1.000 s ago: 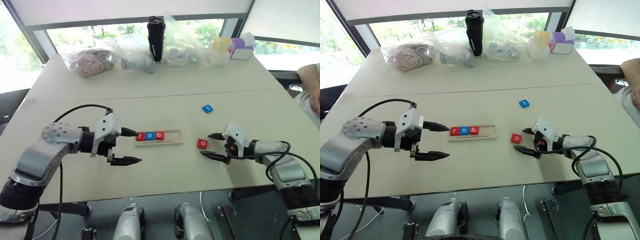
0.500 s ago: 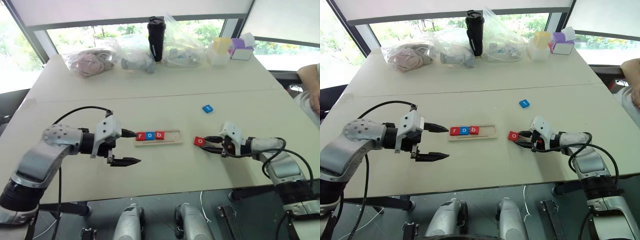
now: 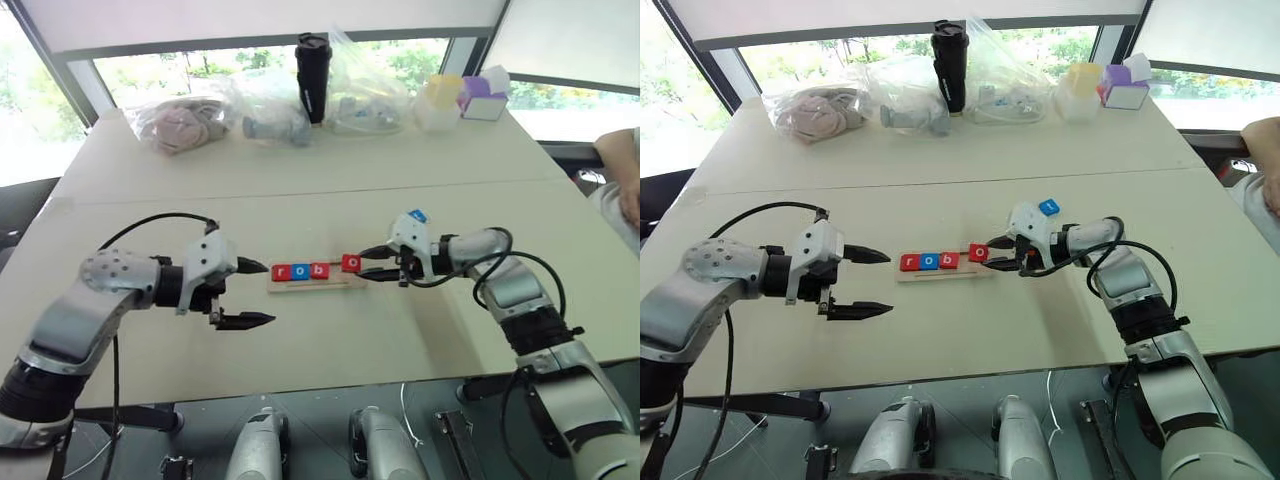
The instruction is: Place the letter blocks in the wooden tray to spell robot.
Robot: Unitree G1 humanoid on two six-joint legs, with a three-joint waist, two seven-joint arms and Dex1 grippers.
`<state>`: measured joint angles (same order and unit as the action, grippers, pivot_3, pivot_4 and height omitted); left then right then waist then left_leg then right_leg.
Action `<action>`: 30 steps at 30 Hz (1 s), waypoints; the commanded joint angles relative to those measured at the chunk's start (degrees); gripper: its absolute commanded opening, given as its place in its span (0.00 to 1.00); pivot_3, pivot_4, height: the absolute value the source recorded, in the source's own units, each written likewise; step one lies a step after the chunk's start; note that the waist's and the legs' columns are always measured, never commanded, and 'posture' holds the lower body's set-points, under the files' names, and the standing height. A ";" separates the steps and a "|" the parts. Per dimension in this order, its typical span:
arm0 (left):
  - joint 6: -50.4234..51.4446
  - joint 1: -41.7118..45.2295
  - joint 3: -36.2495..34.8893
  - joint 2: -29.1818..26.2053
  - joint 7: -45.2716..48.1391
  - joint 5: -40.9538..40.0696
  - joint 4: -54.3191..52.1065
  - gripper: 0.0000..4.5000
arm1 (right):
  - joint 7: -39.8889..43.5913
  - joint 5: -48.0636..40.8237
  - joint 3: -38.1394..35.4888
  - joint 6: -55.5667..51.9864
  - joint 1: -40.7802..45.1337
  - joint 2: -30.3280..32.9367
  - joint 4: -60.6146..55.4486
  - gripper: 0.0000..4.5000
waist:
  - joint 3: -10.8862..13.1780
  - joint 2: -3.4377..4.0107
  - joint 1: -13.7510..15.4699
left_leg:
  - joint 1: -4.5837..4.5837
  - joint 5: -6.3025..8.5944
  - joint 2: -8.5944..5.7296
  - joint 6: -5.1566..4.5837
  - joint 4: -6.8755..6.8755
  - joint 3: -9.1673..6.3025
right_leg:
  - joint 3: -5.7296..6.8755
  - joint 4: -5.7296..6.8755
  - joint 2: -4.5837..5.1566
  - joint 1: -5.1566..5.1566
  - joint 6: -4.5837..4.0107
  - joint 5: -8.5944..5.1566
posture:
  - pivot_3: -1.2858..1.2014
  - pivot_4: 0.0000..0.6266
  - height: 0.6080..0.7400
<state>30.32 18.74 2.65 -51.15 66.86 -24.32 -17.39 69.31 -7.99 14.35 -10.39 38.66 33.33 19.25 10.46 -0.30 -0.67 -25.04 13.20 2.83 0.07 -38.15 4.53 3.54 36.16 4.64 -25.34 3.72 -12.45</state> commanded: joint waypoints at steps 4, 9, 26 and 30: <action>-1.87 -0.64 -4.28 -1.89 -0.53 -0.02 1.16 1.00 | 3.38 2.38 1.99 3.82 4.38 -1.86 5.31 0.26 | 0.00 0.00 -0.05 | 0.01 0.00 0.02 0.00 0.00 -0.01 | 0.01 0.04 -0.03 -0.02 0.00 0.00 | 0.52 0.24 1.00; -1.12 -2.25 -4.72 -1.04 -2.28 -0.71 -0.69 1.00 | 3.38 4.72 3.28 6.75 7.08 -4.77 11.59 0.26 | 0.00 0.00 -0.11 | 0.01 0.00 0.02 0.00 0.00 0.01 | 0.00 0.04 -0.02 -0.02 0.08 0.05 | 0.52 0.24 1.00; -0.03 -3.73 -4.76 -0.09 -4.91 -1.68 -2.45 1.00 | 2.21 7.48 2.55 11.06 11.02 -9.06 19.82 0.26 | 0.00 0.01 -0.14 | 0.03 -0.01 0.03 0.02 0.01 0.01 | 0.00 0.05 -0.02 0.00 0.16 0.10 | 0.52 0.24 1.00; -0.06 -3.68 -4.63 0.02 -5.14 -1.73 -2.45 1.00 | 2.36 7.61 2.64 11.10 10.78 -9.14 19.51 0.26 | 0.00 0.01 -0.13 | 0.03 -0.01 0.03 0.02 0.01 0.01 | 0.00 0.05 -0.02 0.00 0.16 0.11 | 0.52 0.24 1.00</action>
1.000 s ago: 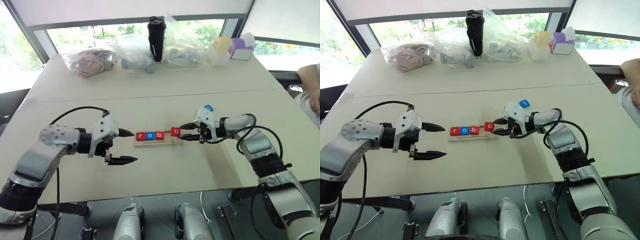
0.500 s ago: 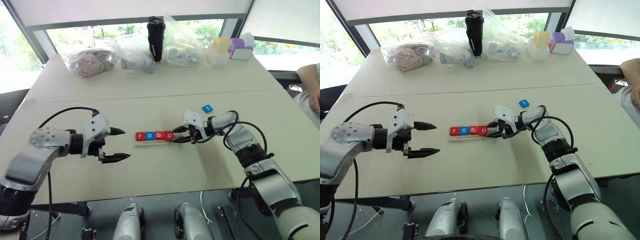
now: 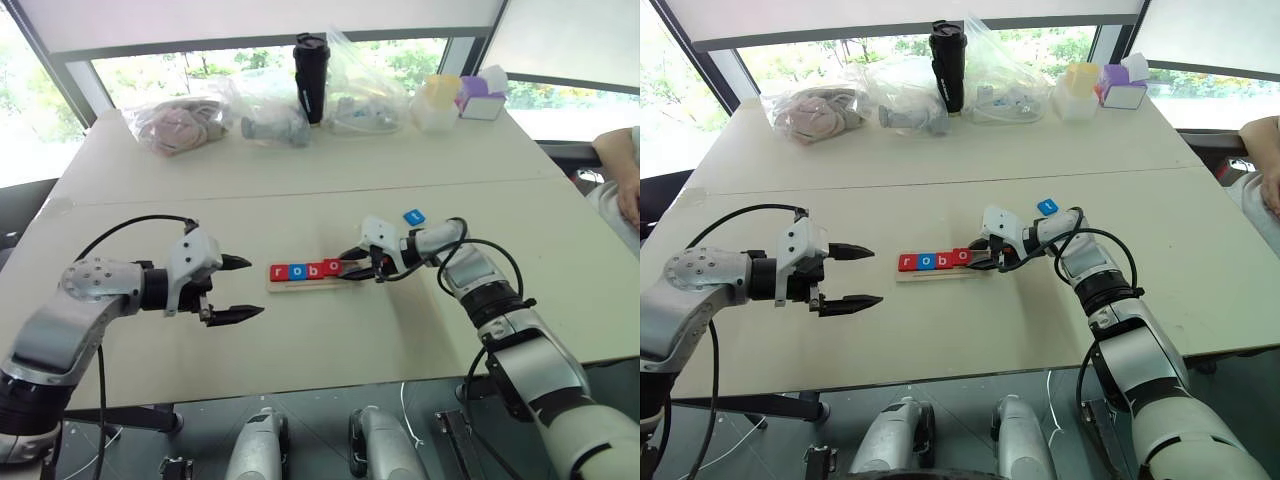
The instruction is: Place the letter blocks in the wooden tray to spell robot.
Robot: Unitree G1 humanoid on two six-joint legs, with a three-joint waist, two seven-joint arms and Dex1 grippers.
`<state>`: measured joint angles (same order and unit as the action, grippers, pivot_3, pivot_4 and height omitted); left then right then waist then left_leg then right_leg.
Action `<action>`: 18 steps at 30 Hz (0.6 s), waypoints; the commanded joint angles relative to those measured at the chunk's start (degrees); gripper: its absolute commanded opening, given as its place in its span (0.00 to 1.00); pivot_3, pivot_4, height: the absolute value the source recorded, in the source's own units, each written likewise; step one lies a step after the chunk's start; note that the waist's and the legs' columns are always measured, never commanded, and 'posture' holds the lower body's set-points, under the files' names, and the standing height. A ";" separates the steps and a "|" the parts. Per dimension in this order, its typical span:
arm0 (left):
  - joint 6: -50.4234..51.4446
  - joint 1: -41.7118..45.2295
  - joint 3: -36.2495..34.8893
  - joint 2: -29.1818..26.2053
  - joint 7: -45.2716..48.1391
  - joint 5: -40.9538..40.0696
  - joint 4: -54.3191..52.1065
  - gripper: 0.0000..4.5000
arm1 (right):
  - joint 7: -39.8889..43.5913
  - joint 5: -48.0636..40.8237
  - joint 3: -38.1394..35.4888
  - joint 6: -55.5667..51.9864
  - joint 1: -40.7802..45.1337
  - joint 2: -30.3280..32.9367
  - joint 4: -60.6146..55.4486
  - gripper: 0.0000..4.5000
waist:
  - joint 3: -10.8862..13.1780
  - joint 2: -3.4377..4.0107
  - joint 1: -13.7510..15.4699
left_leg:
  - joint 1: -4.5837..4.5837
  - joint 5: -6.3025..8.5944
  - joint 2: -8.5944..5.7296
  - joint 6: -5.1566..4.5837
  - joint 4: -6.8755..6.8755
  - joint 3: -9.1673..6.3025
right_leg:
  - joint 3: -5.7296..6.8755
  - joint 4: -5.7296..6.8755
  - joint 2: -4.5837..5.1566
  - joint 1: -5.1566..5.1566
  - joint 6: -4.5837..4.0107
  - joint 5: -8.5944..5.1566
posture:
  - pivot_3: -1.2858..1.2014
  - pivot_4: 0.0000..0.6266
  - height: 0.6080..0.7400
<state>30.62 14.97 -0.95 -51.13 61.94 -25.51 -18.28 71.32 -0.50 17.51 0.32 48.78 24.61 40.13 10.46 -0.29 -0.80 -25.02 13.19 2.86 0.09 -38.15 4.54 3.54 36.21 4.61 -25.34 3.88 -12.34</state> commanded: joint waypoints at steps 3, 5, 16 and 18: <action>-0.42 0.13 -0.91 0.11 -0.35 -0.51 -1.54 1.00 | 0.61 0.17 -0.46 0.41 0.43 -0.39 -1.85 0.26 | 0.00 0.00 0.00 | 0.00 0.00 0.00 0.00 0.00 0.00 | 0.00 0.00 0.00 0.00 0.00 0.00 | 0.52 0.24 1.00; -0.71 0.09 -0.79 0.23 -0.42 -0.32 -1.37 1.00 | 0.73 0.18 -0.41 0.60 0.33 -0.37 -2.52 0.26 | 0.00 0.00 -0.01 | 0.00 0.00 0.00 0.00 0.00 0.00 | 0.00 0.00 0.00 0.00 0.00 0.00 | 0.52 0.24 1.00; -1.69 0.29 -0.15 0.67 -0.70 0.74 -0.68 1.00 | 1.01 0.64 -0.30 0.15 -0.08 -0.17 -4.40 0.26 | 0.00 0.00 0.01 | 0.00 0.00 0.00 0.00 0.00 0.00 | 0.00 0.00 0.00 0.00 0.00 0.00 | 0.52 0.24 1.00; -1.70 0.32 -0.13 0.81 -0.77 0.77 -0.73 1.00 | 0.91 0.94 -0.22 0.19 -0.12 -0.17 -4.15 0.26 | 0.00 0.00 0.02 | 0.00 0.00 0.00 0.00 0.00 0.00 | 0.00 0.00 0.00 0.00 0.00 0.00 | 0.52 0.24 1.00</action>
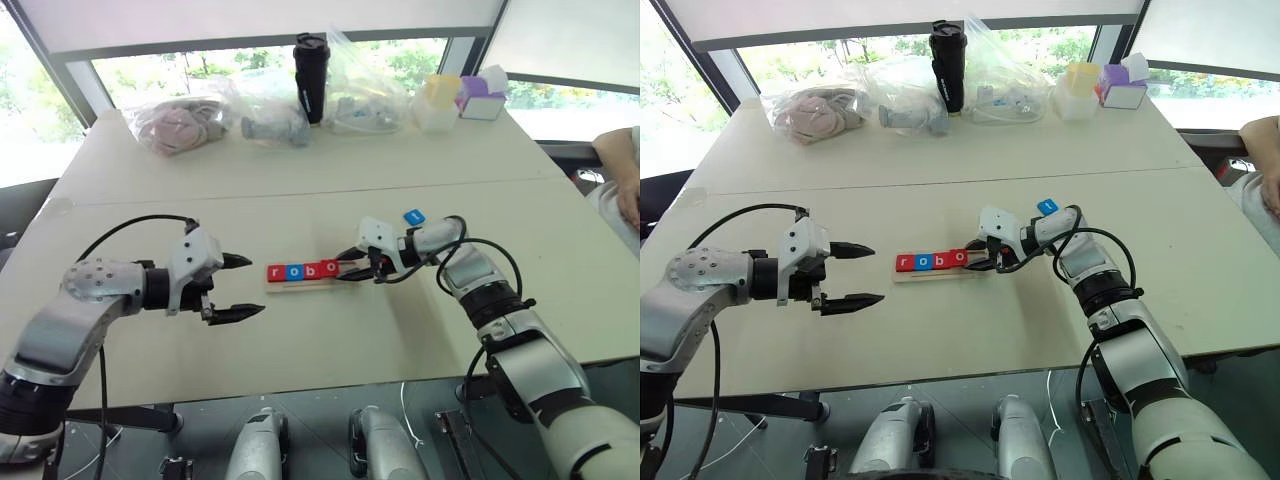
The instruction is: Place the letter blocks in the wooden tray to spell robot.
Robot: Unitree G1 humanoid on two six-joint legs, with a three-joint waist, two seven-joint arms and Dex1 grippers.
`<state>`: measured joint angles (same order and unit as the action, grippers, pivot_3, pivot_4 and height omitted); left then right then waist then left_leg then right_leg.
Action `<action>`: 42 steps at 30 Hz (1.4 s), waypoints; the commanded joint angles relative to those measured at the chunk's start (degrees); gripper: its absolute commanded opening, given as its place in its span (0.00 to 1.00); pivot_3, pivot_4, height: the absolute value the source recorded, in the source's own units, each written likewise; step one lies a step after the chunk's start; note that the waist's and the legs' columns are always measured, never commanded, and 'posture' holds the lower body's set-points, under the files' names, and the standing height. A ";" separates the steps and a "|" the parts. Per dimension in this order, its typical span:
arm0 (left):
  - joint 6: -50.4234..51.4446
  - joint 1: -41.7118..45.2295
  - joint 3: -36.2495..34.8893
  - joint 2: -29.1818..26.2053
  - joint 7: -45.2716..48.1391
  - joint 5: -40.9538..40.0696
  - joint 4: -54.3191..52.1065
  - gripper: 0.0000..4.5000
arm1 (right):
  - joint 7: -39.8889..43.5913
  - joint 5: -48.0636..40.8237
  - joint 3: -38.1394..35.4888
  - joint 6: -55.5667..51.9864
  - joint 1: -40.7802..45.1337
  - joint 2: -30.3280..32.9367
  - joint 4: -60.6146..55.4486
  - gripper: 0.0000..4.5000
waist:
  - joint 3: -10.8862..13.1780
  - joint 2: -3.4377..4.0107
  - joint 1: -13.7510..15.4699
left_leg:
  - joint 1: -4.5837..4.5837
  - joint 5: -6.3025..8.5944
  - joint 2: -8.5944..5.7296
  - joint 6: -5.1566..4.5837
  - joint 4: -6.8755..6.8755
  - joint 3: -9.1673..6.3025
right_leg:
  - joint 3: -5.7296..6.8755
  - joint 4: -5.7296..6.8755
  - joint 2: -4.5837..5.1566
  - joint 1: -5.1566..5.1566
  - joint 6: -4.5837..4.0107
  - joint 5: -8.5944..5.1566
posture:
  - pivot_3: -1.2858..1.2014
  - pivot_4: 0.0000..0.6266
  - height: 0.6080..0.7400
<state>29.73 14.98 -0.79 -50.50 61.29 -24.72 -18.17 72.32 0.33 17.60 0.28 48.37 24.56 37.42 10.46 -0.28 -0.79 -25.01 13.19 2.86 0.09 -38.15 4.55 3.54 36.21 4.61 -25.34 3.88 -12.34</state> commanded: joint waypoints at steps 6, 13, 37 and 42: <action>-0.74 0.38 -0.36 0.42 -0.20 0.15 -0.80 1.00 | -0.69 0.34 -0.70 -0.08 0.44 -0.63 -0.97 0.50 | 0.00 0.00 0.00 | 0.00 0.00 0.00 0.00 0.00 0.00 | 0.00 0.00 0.00 0.00 0.00 0.00 | 0.52 0.24 1.00; -0.64 0.30 -0.52 0.62 -0.19 0.32 -0.80 1.00 | -1.30 -0.41 -1.63 -0.39 0.61 -0.48 -2.80 0.95 | 0.00 0.00 0.02 | 0.00 0.00 0.00 0.00 0.00 0.00 | 0.00 0.00 0.00 0.00 0.00 0.00 | 0.52 0.24 1.00; 5.04 6.03 -0.39 1.74 -1.27 -5.69 -3.33 1.00 | -49.62 -5.43 -25.82 -28.68 -7.50 -3.20 -12.36 0.95 | -0.01 0.00 -0.42 | 0.13 -0.02 0.01 0.03 0.02 0.06 | -0.10 0.05 -0.04 0.01 -0.15 -0.02 | 0.52 0.24 1.00; 3.98 6.70 0.33 1.49 -0.64 -4.66 -1.90 1.00 | -50.61 -3.40 -23.77 -20.78 -1.54 -3.18 2.42 0.95 | -0.01 0.00 -0.22 | 0.14 -0.03 0.00 0.03 0.06 0.08 | -0.15 0.01 -0.05 0.03 -0.14 -0.03 | 0.52 0.24 1.00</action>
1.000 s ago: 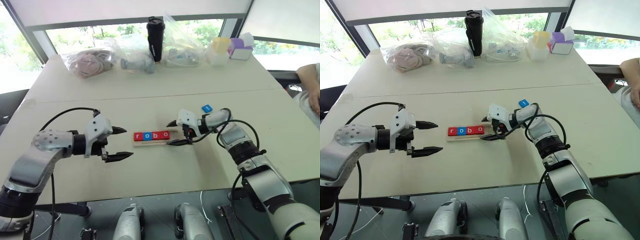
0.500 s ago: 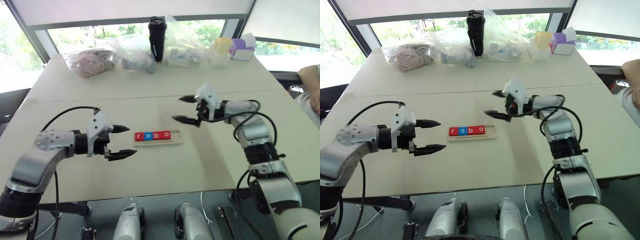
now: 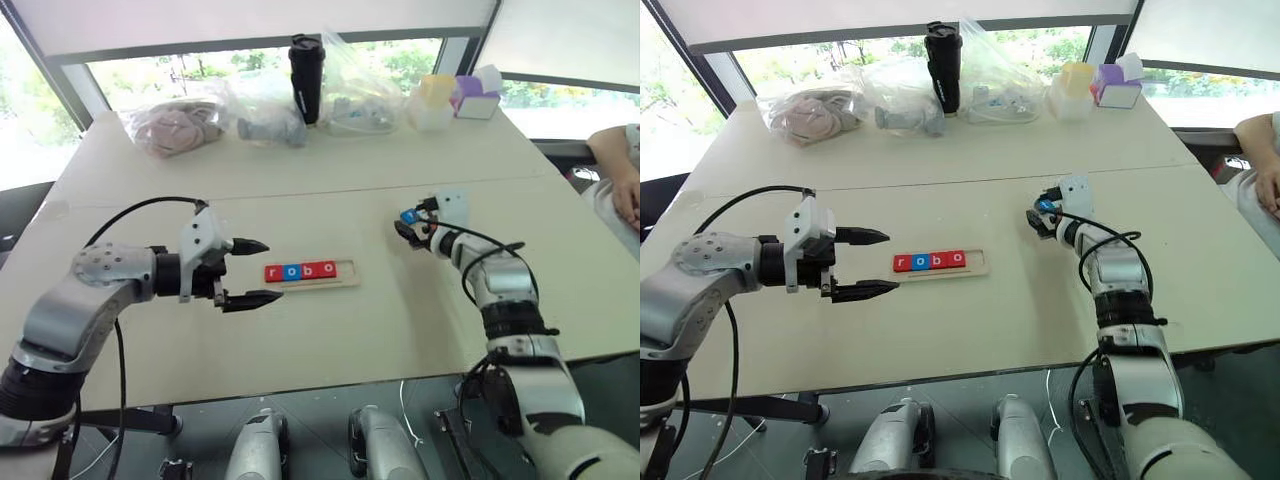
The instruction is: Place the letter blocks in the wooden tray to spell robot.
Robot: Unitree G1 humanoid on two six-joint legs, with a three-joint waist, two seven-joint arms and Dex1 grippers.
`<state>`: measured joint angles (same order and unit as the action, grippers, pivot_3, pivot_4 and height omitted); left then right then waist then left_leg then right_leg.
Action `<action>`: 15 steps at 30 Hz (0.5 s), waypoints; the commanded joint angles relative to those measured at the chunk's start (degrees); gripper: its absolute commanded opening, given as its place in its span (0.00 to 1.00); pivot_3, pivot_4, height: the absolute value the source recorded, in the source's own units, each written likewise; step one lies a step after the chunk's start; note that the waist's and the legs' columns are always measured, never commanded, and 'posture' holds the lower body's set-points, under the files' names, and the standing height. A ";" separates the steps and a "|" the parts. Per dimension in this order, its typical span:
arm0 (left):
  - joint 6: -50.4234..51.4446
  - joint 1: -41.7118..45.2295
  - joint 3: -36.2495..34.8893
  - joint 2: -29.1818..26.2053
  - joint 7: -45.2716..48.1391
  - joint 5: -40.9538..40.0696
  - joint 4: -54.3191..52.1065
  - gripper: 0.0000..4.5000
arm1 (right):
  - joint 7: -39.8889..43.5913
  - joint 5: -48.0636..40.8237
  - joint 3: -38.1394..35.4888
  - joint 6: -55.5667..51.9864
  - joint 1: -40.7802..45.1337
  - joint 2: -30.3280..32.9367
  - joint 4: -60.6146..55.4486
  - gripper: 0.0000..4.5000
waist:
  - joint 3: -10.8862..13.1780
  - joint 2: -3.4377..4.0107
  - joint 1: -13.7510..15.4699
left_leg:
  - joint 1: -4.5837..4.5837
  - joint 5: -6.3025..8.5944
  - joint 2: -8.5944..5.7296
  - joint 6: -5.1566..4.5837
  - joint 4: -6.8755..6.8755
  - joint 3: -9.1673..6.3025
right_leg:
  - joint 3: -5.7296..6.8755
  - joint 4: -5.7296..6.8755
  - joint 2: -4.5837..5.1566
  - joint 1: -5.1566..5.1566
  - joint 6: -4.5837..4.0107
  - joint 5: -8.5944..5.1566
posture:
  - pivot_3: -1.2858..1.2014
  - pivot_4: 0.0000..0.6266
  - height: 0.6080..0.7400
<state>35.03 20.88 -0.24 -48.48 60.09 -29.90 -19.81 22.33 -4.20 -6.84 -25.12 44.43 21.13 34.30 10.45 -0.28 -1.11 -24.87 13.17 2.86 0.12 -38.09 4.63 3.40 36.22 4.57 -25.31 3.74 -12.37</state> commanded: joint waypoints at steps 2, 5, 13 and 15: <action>-1.42 0.19 -0.54 -0.73 0.46 0.79 -0.48 1.00 | -0.70 2.68 1.81 8.51 4.90 0.51 12.65 0.95 | 0.00 0.00 0.16 | -0.01 0.00 -0.01 0.00 0.06 0.01 | -0.01 -0.04 0.00 0.02 0.08 0.01 | 0.52 0.24 1.00; -1.29 -0.86 -1.05 -0.95 0.11 0.89 -1.20 1.00 | -1.23 3.81 2.68 11.80 7.16 0.72 19.14 0.83 | 0.00 0.00 -0.02 | -0.01 0.00 -0.02 0.00 0.09 0.07 | -0.07 -0.08 0.01 0.02 0.19 0.07 | 0.52 0.24 1.00; -1.32 -2.27 -1.14 -0.58 -1.18 0.86 -2.13 1.00 | -2.26 3.60 2.46 14.70 8.93 0.28 23.54 0.26 | -0.01 -0.02 0.23 | 0.12 0.00 -0.02 0.00 0.06 0.05 | -0.08 -0.05 0.03 0.15 0.04 0.00 | 0.52 0.24 1.00; -1.28 -2.25 -1.06 -0.48 -1.18 0.71 -2.23 1.00 | -1.44 2.84 2.25 13.81 8.19 0.24 20.56 0.26 | -0.01 -0.02 0.22 | 0.17 0.00 -0.03 0.00 0.06 0.06 | -0.09 -0.05 0.04 0.19 0.04 0.00 | 0.52 0.24 1.00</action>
<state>34.46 18.37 -0.36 -48.81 59.09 -29.11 -20.48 21.10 -0.92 -4.00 -10.63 52.57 21.05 56.76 10.44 -0.30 -0.90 -24.70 13.16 2.84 0.12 -38.02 4.69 3.31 36.18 4.60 -25.12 3.79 -12.37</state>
